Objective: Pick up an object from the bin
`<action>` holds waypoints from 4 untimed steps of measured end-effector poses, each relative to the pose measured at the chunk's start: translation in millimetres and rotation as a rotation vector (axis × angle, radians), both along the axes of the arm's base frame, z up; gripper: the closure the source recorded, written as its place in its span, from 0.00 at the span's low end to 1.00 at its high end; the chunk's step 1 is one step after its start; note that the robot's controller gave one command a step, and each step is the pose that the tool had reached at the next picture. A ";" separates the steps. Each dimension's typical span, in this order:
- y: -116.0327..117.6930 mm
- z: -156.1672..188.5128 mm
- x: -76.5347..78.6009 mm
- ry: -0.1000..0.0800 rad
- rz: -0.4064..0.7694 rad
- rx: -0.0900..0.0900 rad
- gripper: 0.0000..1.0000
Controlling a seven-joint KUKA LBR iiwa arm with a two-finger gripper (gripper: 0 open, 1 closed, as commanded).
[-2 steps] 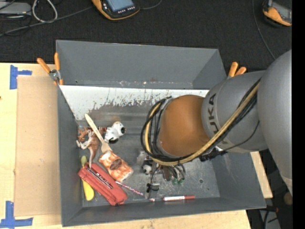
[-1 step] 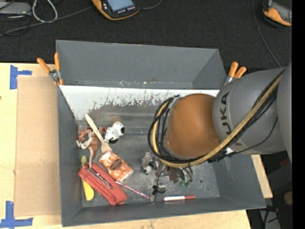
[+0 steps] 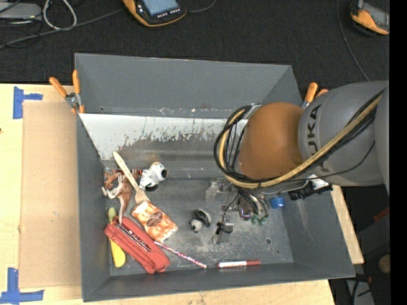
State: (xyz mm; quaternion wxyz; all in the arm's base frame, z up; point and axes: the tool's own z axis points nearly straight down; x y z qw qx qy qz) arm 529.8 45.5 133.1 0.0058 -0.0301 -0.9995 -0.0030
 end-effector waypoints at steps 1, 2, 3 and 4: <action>-21.3 -5.9 38.5 -0.003 -0.057 0.003 0.00; -14.5 -49.4 15.2 0.003 -0.102 -0.001 0.00; -4.5 -64.1 23.0 -0.005 -0.137 0.002 0.00; 10.3 -63.2 2.8 0.003 -0.107 0.001 1.00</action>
Offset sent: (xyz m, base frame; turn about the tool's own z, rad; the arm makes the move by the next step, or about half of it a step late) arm 0.0152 -0.0144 -0.0492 0.1026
